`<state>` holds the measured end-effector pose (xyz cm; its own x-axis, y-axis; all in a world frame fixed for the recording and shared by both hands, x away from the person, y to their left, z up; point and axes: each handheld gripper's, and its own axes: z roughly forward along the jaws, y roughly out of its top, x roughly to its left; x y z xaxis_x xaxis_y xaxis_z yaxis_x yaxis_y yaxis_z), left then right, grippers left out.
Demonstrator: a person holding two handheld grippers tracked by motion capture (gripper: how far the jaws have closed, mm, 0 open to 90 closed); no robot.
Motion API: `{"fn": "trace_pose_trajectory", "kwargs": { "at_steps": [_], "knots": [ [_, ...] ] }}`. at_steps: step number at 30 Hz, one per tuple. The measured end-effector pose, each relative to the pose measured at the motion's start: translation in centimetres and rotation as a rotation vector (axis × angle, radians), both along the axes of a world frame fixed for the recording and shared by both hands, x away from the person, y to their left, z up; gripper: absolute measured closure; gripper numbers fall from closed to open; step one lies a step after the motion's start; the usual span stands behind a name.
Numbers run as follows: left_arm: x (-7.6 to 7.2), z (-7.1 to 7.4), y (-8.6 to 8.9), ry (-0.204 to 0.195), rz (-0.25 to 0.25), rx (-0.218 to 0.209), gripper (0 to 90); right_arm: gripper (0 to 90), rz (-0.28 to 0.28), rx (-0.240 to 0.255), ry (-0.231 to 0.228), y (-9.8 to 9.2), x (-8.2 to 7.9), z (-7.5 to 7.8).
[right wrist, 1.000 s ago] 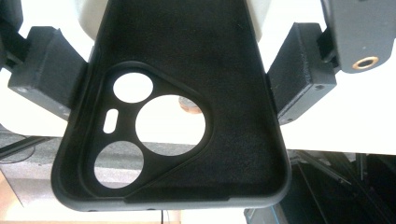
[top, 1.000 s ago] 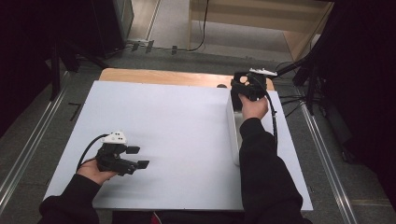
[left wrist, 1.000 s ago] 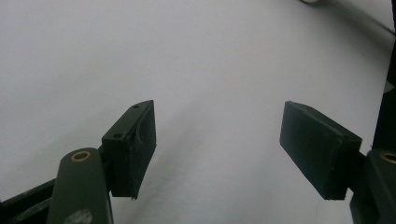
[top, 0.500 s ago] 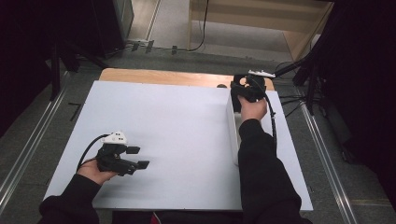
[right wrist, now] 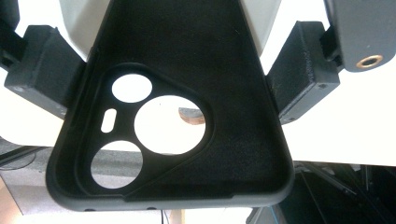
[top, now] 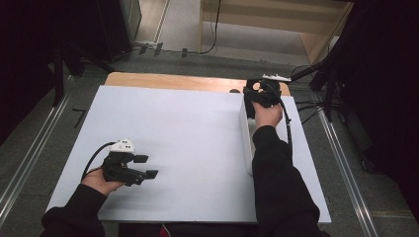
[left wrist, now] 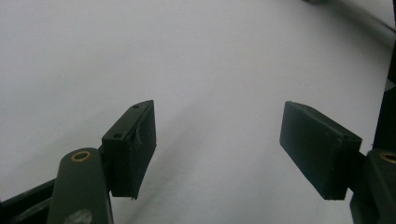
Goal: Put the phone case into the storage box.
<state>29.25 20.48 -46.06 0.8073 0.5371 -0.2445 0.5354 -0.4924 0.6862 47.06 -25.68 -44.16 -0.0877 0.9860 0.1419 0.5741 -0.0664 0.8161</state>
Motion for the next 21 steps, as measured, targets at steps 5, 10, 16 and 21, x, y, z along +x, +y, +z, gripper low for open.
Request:
{"fn": "trace_pose_trajectory", "kwargs": {
  "at_steps": [5,10,16,21],
  "knots": [
    [0.0,0.0,0.0,-0.005,0.003,0.001,26.7,6.2,-0.002,0.012,0.004,-0.2,0.1,-0.1],
    [0.0,0.0,0.0,-0.01,0.008,0.0,26.8,0.3,-0.016,-0.007,0.02,-0.1,0.2,0.2],
    [0.1,0.0,0.0,-0.005,0.003,0.006,26.8,0.0,0.003,-0.022,0.015,0.1,0.3,0.7],
    [0.0,0.0,0.0,-0.002,0.005,0.007,26.7,0.0,0.01,0.005,0.006,-0.4,0.3,1.0]
  ]
}}
